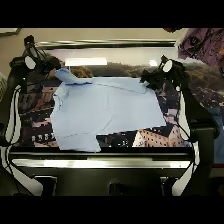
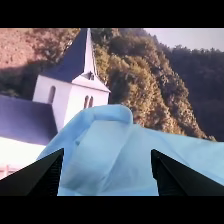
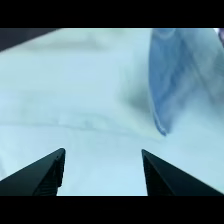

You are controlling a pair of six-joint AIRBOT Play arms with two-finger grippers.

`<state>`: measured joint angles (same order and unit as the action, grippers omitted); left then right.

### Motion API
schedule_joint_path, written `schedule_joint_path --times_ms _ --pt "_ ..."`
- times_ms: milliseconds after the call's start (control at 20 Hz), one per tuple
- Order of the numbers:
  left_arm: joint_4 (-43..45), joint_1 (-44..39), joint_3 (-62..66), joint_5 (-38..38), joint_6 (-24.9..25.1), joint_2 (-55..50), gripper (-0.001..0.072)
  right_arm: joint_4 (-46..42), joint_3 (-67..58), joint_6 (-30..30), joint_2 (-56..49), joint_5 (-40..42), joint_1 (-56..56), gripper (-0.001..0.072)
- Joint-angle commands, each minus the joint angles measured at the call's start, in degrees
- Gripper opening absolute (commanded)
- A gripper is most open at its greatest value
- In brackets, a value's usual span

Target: Fold the clothes and pants, and hang the long-sleeved shirts on hangers.

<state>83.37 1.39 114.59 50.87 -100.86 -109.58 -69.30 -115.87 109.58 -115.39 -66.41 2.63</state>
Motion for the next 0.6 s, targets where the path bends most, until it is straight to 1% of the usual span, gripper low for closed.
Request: schedule_joint_path --times_ms 0,100,150,200,250,300,350,450,550 --pt "-1.2 4.0 0.0 8.9 5.2 3.2 0.0609 2.7 0.0 -15.0 4.3 -10.5 -4.3 0.0562" --pt "-1.2 7.6 0.0 16.3 7.1 5.8 0.0608 2.6 0.0 -23.3 7.6 -19.6 -8.9 0.0562" --pt "-1.2 9.3 0.0 20.9 9.3 6.8 0.0607 3.8 0.2 -25.8 9.1 -24.5 -11.7 0.0562" --pt "-1.2 10.6 0.0 25.6 12.0 7.3 0.0608 6.3 0.9 -25.8 10.6 -26.8 -14.5 0.0561" --pt "-2.0 12.1 -0.4 30.0 13.2 7.8 0.0607 7.0 2.2 -26.1 12.2 -28.4 -17.2 0.0561" --pt "-4.9 14.1 -2.0 31.4 12.9 9.0 0.0606 7.1 4.6 -26.5 14.2 -28.0 -19.6 0.0561" --pt "-7.1 15.8 -4.7 32.7 13.7 10.7 0.0607 7.4 7.9 -26.9 16.2 -27.9 -22.1 0.0561" --pt "-11.0 19.3 -13.9 31.8 14.0 16.2 0.0606 9.4 16.7 -28.0 19.2 -27.1 -26.9 0.0562" --pt "-12.5 21.8 -24.0 29.3 14.1 22.4 0.0607 10.2 25.8 -29.2 20.8 -27.0 -30.2 0.0563"
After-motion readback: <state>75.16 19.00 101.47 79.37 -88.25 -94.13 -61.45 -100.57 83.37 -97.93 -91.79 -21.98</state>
